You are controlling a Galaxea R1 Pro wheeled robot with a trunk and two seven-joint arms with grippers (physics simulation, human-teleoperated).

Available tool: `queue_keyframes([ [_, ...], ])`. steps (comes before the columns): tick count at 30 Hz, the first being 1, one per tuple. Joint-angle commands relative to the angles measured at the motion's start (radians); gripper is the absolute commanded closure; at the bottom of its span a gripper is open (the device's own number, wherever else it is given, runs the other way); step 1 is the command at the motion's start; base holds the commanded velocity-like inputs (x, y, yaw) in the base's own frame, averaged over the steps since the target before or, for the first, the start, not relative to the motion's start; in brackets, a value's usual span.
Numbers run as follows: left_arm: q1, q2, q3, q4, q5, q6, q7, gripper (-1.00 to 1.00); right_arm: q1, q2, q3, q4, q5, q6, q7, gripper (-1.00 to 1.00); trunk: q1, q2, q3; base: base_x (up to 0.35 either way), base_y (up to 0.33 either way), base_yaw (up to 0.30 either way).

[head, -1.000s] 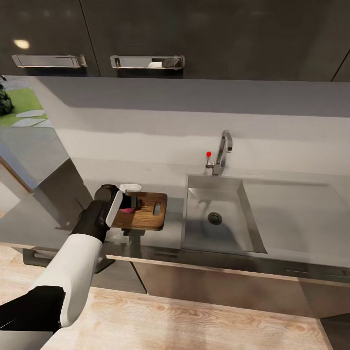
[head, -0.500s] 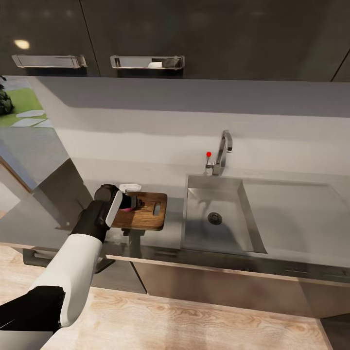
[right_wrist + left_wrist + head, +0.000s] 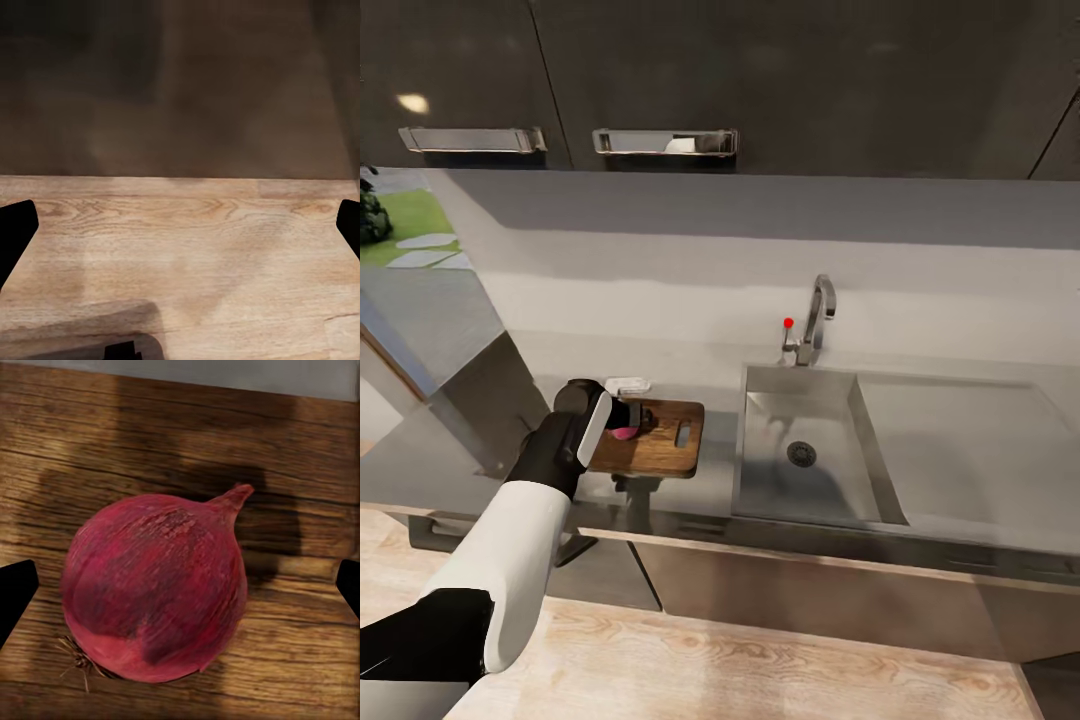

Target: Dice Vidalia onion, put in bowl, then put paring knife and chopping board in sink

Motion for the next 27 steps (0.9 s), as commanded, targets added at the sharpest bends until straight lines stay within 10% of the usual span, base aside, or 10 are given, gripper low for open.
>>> queue_keyframes([
  [1,-0.001,0.0,-0.001,-0.001,0.009,0.004,0.009,-1.0,-0.001,0.0,-0.008,0.001,0.011,-0.003,-0.004,-1.0,0.001,-0.002,0.0,0.0,0.0,0.0],
  [27,-0.001,-0.001,-0.001,-0.001,0.009,0.004,0.009,-1.0,-0.001,0.0,-0.008,0.001,0.011,-0.003,-0.004,-1.0,0.001,-0.002,0.041,-0.19,0.0,0.0],
])
